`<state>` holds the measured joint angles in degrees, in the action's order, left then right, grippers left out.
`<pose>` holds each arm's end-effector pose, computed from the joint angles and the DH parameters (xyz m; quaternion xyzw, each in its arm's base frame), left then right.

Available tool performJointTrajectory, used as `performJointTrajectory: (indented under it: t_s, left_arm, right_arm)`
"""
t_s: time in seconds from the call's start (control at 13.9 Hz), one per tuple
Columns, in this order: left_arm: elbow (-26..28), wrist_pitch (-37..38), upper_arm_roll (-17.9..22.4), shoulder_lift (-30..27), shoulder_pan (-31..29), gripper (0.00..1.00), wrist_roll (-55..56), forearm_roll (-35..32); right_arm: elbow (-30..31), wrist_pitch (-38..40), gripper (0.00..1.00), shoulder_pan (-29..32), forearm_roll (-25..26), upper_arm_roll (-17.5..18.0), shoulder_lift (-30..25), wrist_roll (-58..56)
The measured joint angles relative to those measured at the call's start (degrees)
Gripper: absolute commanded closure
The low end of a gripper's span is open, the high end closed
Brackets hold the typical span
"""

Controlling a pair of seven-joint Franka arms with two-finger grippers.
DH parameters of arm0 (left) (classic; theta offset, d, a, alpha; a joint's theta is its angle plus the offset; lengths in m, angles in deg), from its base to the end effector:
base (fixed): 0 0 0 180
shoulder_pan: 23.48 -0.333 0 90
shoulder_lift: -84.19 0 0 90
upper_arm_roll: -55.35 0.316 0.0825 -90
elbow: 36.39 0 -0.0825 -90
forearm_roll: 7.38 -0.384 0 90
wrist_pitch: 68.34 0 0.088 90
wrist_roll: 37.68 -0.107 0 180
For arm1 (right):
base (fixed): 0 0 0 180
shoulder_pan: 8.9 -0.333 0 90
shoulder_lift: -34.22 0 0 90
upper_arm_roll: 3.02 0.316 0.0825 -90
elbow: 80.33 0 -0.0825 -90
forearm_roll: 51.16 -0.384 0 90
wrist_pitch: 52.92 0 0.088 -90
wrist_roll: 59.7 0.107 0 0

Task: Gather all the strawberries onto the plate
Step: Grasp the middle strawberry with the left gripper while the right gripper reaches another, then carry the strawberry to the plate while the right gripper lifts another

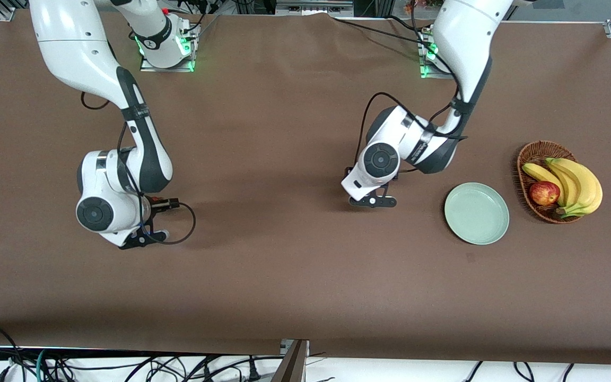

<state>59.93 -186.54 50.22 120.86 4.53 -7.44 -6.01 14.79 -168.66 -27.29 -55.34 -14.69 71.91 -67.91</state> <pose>0.5464 -0.3523 0.2113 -0.9910 0.0128 0.1282 0.0352 0.6439 0.0922 0.2111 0.9821 0.1200 -0.1415 0.0322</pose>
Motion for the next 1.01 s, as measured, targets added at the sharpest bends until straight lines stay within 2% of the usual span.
performJointTrajectory:
  t_s: [0.14,0.36,0.65,0.87,0.94,1.01]
  left_arm:
    - [0.02,-3.3,0.0,1.88,0.79,0.0,2.32,0.0]
    - [0.08,-5.5,-0.02,3.1,2.48,0.0,6.18,0.0]
    - [0.15,-7.07,0.0,3.18,3.24,0.0,8.54,0.0]
    - [0.18,-7.48,0.02,3.5,3.3,0.0,8.89,0.0]
    - [0.22,-7.77,0.02,3.7,3.45,0.0,8.93,0.0]
    - [0.3,-8.35,0.02,3.95,3.63,0.0,9.08,0.0]
  right_arm:
    - [5.38,-4.38,0.0,0.04,0.0,-0.57,-1.92,-2.07]
    - [9.55,-8.57,0.01,0.39,-0.01,-1.21,-2.84,-3.68]
    - [10.6,-10.29,0.13,0.45,-0.02,-1.28,-2.86,-3.84]
    - [10.81,-10.78,0.14,0.46,-0.09,-1.28,-2.86,-3.85]
    - [10.87,-10.85,0.16,0.46,-0.24,-1.28,-2.86,-3.85]
    - [10.96,-10.87,0.29,0.45,-0.46,-1.28,-2.86,-3.85]
